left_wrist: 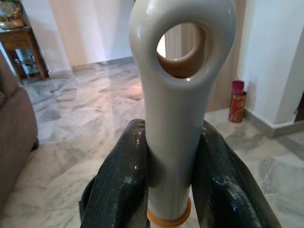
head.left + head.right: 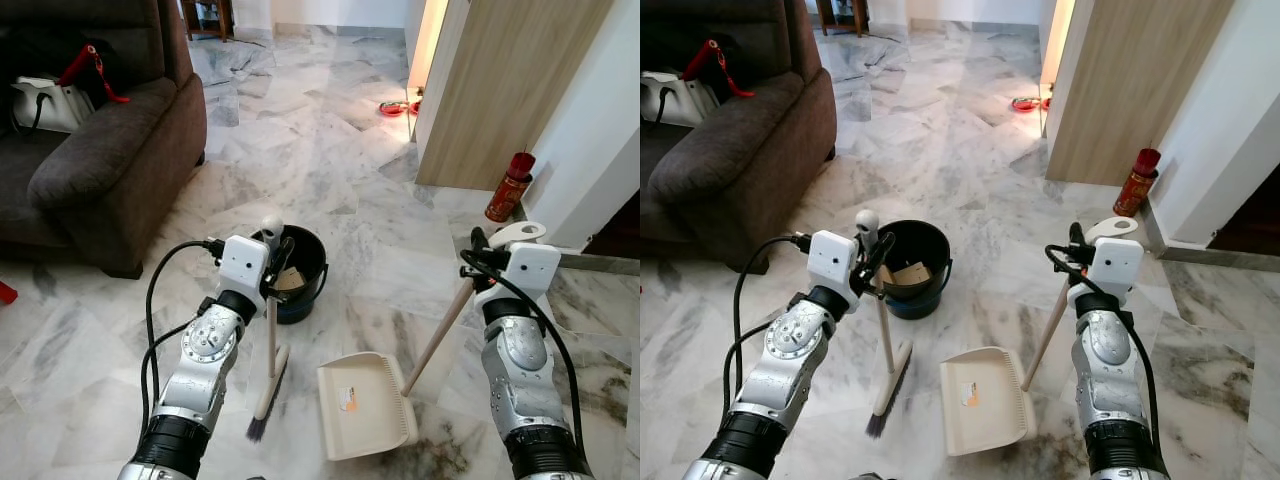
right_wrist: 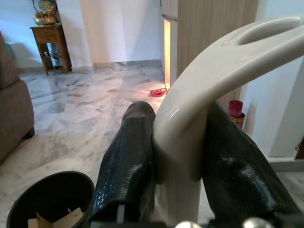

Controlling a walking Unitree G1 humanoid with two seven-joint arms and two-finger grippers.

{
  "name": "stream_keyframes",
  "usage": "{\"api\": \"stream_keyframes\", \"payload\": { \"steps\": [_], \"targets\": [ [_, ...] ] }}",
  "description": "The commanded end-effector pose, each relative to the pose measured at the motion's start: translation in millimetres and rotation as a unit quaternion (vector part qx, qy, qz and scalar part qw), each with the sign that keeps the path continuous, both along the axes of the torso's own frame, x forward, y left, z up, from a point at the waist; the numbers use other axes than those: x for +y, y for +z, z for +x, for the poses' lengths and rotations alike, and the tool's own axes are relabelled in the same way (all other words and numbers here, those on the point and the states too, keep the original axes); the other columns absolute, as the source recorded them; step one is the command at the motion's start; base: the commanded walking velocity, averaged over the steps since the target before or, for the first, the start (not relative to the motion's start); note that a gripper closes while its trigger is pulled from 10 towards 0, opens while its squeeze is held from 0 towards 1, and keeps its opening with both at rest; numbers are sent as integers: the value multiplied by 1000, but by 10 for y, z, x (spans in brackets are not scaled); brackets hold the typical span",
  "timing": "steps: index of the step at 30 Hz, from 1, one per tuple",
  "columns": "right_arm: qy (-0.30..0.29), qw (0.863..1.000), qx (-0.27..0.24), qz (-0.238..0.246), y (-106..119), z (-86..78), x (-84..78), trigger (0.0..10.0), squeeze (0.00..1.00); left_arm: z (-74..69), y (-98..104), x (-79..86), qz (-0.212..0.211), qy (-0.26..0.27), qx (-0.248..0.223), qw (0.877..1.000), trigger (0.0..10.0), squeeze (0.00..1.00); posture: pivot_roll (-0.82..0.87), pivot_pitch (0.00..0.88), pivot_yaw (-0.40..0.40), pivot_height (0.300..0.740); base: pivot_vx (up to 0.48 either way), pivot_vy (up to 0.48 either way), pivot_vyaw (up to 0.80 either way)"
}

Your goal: Sweep floor

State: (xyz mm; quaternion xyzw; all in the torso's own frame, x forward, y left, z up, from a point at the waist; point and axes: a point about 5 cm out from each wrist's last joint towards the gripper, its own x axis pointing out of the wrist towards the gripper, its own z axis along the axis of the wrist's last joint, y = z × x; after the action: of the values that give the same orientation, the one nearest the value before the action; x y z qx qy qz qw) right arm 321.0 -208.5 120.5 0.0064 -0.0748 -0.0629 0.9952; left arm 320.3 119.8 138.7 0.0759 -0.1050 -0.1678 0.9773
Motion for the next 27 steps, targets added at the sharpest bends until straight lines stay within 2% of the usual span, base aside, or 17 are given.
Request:
{"api": "stream_keyframes", "payload": {
  "steps": [1, 7, 18, 27],
  "targets": [
    [-3, 1000, -12, 9, 68, 28, -4, 10000, 0, 24, 51, 13, 6, 4, -13, 1000, 10000, 0, 102, 73, -29, 740, 0, -334, 0],
    [-3, 1000, -1, 11, 46, 34, -4, 10000, 0, 25, 44, 20, 8, 8, -12, 1000, 10000, 0, 101, 74, -30, 740, 0, -368, 0],
    [3, 1000, -1, 11, 58, 45, 4, 10000, 0, 26, 31, 25, 7, 12, -10, 1000, 10000, 0, 100, 76, -36, 740, 219, -392, 0],
    [3, 1000, 2, 11, 52, 51, 9, 10000, 0, 27, 28, 31, 6, 14, -9, 1000, 10000, 0, 99, 77, -38, 740, 242, -392, -778]
  ]
}}
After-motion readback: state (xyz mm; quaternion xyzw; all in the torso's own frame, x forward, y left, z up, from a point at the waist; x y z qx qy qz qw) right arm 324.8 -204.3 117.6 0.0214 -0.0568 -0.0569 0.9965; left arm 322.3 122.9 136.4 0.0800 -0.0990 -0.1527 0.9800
